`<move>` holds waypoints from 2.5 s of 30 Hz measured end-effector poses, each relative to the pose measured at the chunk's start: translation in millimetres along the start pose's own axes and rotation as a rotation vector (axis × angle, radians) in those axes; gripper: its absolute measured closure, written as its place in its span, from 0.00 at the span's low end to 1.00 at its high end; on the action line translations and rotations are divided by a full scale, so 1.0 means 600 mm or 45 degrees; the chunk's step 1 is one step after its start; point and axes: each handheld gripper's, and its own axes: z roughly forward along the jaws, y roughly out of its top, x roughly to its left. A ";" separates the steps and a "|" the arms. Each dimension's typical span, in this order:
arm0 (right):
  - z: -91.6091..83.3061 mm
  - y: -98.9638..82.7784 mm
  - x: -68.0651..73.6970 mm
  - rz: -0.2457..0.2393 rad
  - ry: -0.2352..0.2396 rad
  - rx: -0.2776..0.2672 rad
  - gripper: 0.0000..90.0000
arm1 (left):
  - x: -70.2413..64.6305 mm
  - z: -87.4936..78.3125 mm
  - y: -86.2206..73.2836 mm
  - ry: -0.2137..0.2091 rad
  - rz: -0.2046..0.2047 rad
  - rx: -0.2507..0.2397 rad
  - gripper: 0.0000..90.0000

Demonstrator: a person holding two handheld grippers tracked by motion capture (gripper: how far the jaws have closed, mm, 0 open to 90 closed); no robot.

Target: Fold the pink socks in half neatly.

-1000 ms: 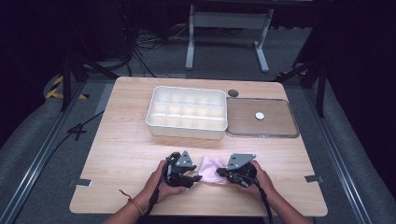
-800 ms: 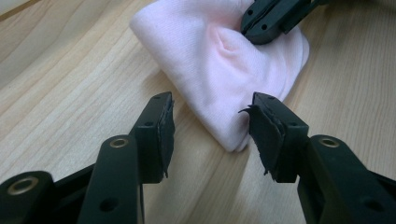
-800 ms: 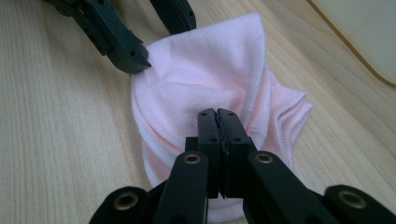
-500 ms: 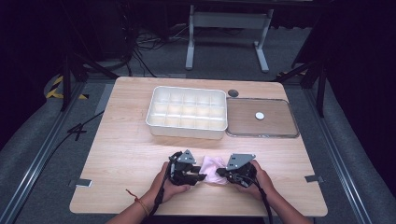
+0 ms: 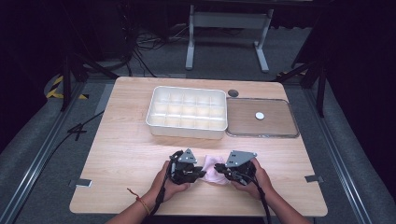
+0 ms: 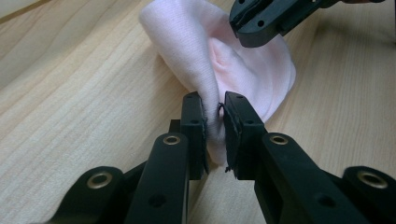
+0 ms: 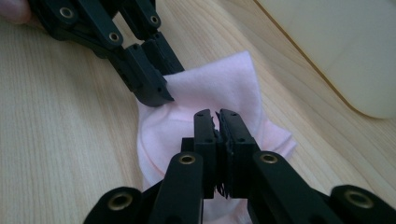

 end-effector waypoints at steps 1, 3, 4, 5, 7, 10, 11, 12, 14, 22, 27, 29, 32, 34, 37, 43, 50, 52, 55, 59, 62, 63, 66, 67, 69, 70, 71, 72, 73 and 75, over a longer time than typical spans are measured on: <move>0.004 0.001 0.003 -0.016 -0.003 0.015 0.97 | 0.000 -0.001 0.001 -0.001 -0.001 -0.008 0.88; 0.012 0.001 0.006 -0.026 0.010 0.041 0.97 | -0.002 -0.005 0.002 0.009 -0.002 -0.010 0.89; 0.016 0.000 0.006 -0.028 0.007 0.047 0.97 | -0.001 -0.007 0.003 0.009 0.011 -0.019 0.89; 0.020 0.000 0.006 -0.026 0.020 0.061 0.97 | -0.002 -0.009 0.004 0.006 0.006 -0.034 0.89; 0.029 -0.001 0.010 -0.041 0.029 0.096 0.97 | -0.002 -0.011 0.006 -0.002 0.017 -0.042 0.90; 0.032 0.001 0.013 -0.057 0.020 0.099 0.97 | -0.004 -0.011 0.006 -0.005 0.023 -0.054 0.91; 0.033 0.002 0.014 -0.058 0.019 0.103 0.97 | -0.005 -0.011 0.007 -0.010 0.028 -0.057 0.91; 0.034 0.002 0.014 -0.057 0.014 0.102 0.97 | -0.005 -0.011 0.007 -0.011 0.027 -0.065 0.91; 0.036 0.003 0.015 -0.049 0.021 0.101 0.97 | -0.007 -0.011 0.008 -0.006 0.021 -0.077 0.91; 0.042 0.005 0.016 -0.049 0.008 0.075 0.96 | -0.010 -0.013 0.012 0.028 0.061 -0.079 0.91; 0.027 0.006 0.007 -0.015 -0.019 0.019 0.83 | -0.007 -0.018 0.012 0.051 0.057 -0.081 0.91; 0.008 0.004 0.000 0.002 -0.039 -0.006 0.84 | -0.006 -0.021 0.012 0.055 0.052 -0.082 0.92; -0.009 -0.001 -0.008 0.028 -0.056 -0.016 0.84 | -0.005 -0.021 0.012 0.062 0.053 -0.077 0.91; -0.013 -0.009 -0.012 0.038 -0.076 0.018 0.78 | -0.006 -0.021 0.014 0.062 0.062 -0.080 0.91; -0.005 -0.022 -0.016 0.052 -0.094 0.091 0.68 | -0.010 -0.021 0.016 0.066 0.086 -0.081 0.91; 0.009 -0.028 -0.025 0.093 -0.077 0.114 0.66 | -0.023 -0.013 0.024 0.079 0.142 -0.069 0.90; 0.011 -0.025 -0.026 0.081 -0.081 0.099 0.71 | -0.037 -0.003 0.028 0.119 0.193 -0.037 0.89; 0.012 -0.025 -0.026 0.079 -0.086 0.100 0.70 | -0.041 0.003 0.031 0.118 0.199 -0.036 0.89; 0.014 -0.020 -0.025 0.071 -0.101 0.099 0.70 | -0.044 0.006 0.034 0.133 0.229 -0.021 0.89; 0.001 -0.014 -0.022 0.052 -0.096 0.008 0.84 | -0.039 0.003 0.033 0.135 0.201 -0.028 0.89; 0.007 -0.011 -0.016 0.027 -0.052 0.011 0.93 | -0.038 0.001 0.034 0.132 0.189 -0.045 0.89; 0.007 -0.011 -0.016 0.027 -0.052 0.011 0.93 | -0.038 0.001 0.034 0.132 0.189 -0.045 0.89; 0.020 -0.006 -0.011 0.006 -0.040 0.039 0.96 | -0.040 0.001 0.035 0.132 0.207 -0.043 0.89; 0.030 -0.004 -0.010 0.012 -0.033 0.050 0.96 | -0.041 0.002 0.036 0.131 0.205 -0.044 0.89; 0.035 -0.004 -0.010 0.020 -0.022 0.053 0.97 | -0.041 0.004 0.037 0.125 0.217 -0.039 0.89; 0.039 -0.004 -0.009 0.022 -0.017 0.046 0.97 | -0.043 0.006 0.037 0.125 0.211 -0.045 0.90; 0.039 -0.004 -0.009 0.022 -0.017 0.046 0.97 | -0.043 0.006 0.037 0.125 0.211 -0.045 0.89; 0.043 -0.002 -0.009 0.028 -0.019 0.035 0.97 | -0.042 0.006 0.037 0.126 0.215 -0.042 0.89; 0.045 -0.002 -0.008 0.032 -0.018 0.022 0.96 | -0.041 0.005 0.038 0.128 0.213 -0.041 0.89; 0.042 -0.004 -0.011 0.038 -0.019 0.010 0.87 | -0.041 0.004 0.037 0.124 0.201 -0.045 0.90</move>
